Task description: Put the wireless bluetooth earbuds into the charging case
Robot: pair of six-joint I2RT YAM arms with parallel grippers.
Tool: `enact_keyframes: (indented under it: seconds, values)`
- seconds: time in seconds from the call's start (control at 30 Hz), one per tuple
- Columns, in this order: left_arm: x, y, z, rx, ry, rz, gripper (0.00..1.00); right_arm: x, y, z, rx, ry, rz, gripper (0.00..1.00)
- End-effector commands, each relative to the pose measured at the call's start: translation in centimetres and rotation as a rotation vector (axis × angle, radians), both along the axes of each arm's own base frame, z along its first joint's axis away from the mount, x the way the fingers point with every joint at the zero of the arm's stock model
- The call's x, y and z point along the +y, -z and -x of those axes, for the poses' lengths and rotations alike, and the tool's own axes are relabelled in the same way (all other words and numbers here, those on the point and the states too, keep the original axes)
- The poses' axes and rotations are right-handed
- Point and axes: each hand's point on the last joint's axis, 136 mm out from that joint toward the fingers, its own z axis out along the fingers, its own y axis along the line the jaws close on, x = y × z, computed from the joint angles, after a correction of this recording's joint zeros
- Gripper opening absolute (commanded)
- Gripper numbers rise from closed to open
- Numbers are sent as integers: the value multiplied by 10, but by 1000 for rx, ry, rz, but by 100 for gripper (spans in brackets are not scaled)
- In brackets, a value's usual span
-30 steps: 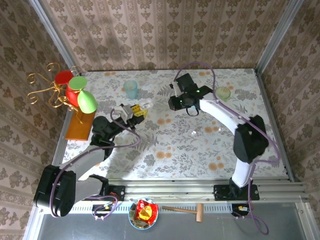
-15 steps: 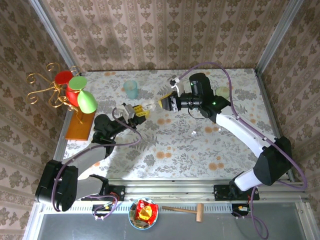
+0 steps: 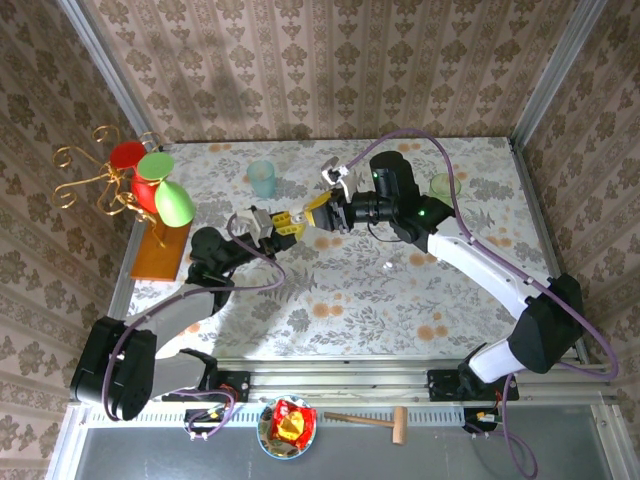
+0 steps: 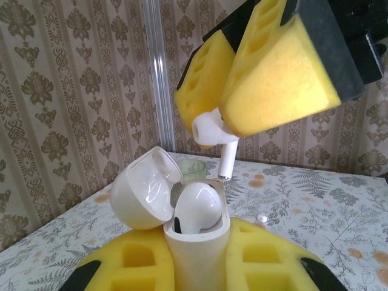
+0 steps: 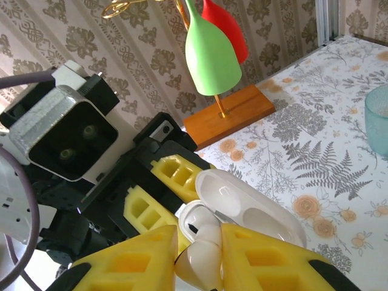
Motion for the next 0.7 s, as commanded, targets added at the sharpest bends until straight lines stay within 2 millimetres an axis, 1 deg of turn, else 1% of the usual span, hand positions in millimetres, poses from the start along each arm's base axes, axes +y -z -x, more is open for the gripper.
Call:
enact_keyframes:
  seconds: [0.0, 0.13, 0.3, 0.5, 0.57, 0.67]
  values:
    - [0, -27, 8, -66, 29, 40, 1, -3, 3, -4, -30, 19, 38, 24]
    - [0, -30, 9, -71, 31, 46, 1, -6, 10, -7, -28, 37, 72, 24]
    - [0, -30, 11, -72, 42, 44, 1, -9, 15, -12, -29, 66, 109, 24]
    - [0, -32, 13, -80, 51, 54, 1, -8, 23, -16, -3, 62, 138, 24]
    - [0, -33, 14, -81, 53, 55, 1, -5, 24, -14, 18, 42, 137, 26]
    - [0, -33, 15, -84, 54, 55, 1, -5, 22, -15, 30, 51, 131, 33]
